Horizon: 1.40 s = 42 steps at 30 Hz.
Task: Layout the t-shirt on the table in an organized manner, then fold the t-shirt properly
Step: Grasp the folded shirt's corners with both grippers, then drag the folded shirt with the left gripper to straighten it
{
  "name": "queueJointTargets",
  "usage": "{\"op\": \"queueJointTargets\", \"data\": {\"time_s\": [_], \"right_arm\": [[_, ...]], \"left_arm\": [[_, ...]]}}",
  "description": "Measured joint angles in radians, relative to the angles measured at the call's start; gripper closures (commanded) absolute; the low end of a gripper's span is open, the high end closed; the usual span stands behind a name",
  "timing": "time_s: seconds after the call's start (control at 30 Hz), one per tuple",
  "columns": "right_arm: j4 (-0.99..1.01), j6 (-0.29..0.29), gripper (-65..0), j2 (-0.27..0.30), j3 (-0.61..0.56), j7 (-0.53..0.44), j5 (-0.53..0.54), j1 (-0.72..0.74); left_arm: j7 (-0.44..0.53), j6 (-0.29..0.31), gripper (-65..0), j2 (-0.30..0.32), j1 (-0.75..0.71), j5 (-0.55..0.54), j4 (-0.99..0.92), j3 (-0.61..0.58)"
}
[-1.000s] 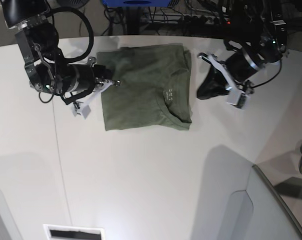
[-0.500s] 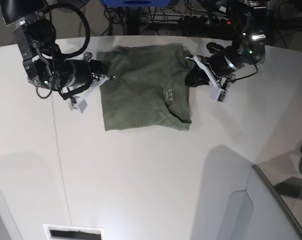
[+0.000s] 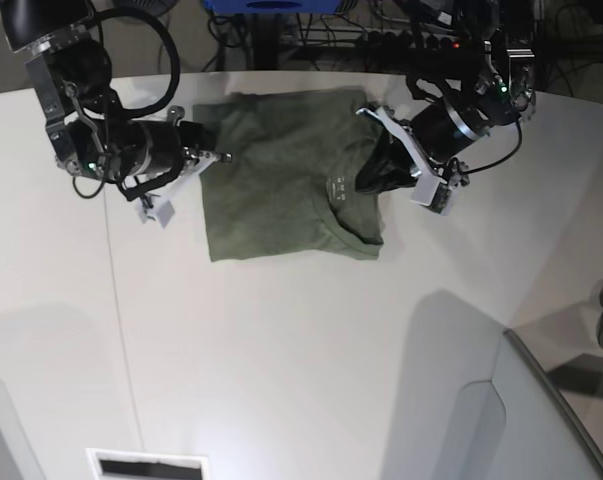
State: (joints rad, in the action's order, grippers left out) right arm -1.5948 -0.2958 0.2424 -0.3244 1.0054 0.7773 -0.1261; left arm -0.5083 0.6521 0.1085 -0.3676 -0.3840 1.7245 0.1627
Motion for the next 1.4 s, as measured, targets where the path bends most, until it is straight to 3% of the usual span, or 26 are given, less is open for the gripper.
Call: {"op": "queueJointTargets", "data": {"time_s": [0.17, 0.4, 0.6, 0.8, 0.9, 1.07, 1.17, 1.27, 1.4], "right_arm": [[0.000, 0.000, 0.0, 0.000, 0.000, 0.000, 0.000, 0.000], [0.000, 0.000, 0.0, 0.045, -0.008, 0.004, -0.001, 0.008], [-0.055, 0.000, 0.0, 0.090, -0.099, 0.014, -0.003, 0.171], [0.056, 0.006, 0.0, 0.033, -0.220, 0.039, 0.006, 0.298], [0.139, 0.004, 0.0, -0.006, -0.256, 0.029, 0.004, 0.357], [0.167, 0.005, 0.0, -0.039, -0.299, -0.027, 0.006, 0.393], [0.277, 0.035, 0.0, -0.043, -0.302, -0.067, 0.017, 0.430], [0.425, 0.126, 0.0, -0.024, -0.297, -0.151, 0.001, 0.460], [0.560, 0.164, 0.0, -0.013, -0.298, -0.238, 0.009, 0.462]], "left_arm": [[-0.086, 0.000, 0.0, -0.060, 0.026, 0.018, -0.066, -0.002], [-0.083, 0.000, 0.0, -0.059, -0.032, 0.014, -0.058, 0.000], [-0.079, 0.032, 0.0, -0.053, -0.118, 0.018, 0.032, -0.087], [-0.035, 0.033, 0.0, -0.060, -0.086, 0.025, -0.077, -0.129], [0.039, -0.070, 0.0, -0.053, -0.066, 0.018, -0.123, -0.134], [0.083, -0.079, 0.0, -0.020, -0.071, 0.019, -0.174, -0.133], [0.087, -0.080, 0.0, -0.008, -0.060, 0.018, -0.187, -0.129], [0.095, -0.080, 0.0, -0.014, -0.053, 0.017, -0.192, -0.126], [0.092, -0.080, 0.0, -0.014, -0.055, 0.018, -0.193, -0.127]]}}
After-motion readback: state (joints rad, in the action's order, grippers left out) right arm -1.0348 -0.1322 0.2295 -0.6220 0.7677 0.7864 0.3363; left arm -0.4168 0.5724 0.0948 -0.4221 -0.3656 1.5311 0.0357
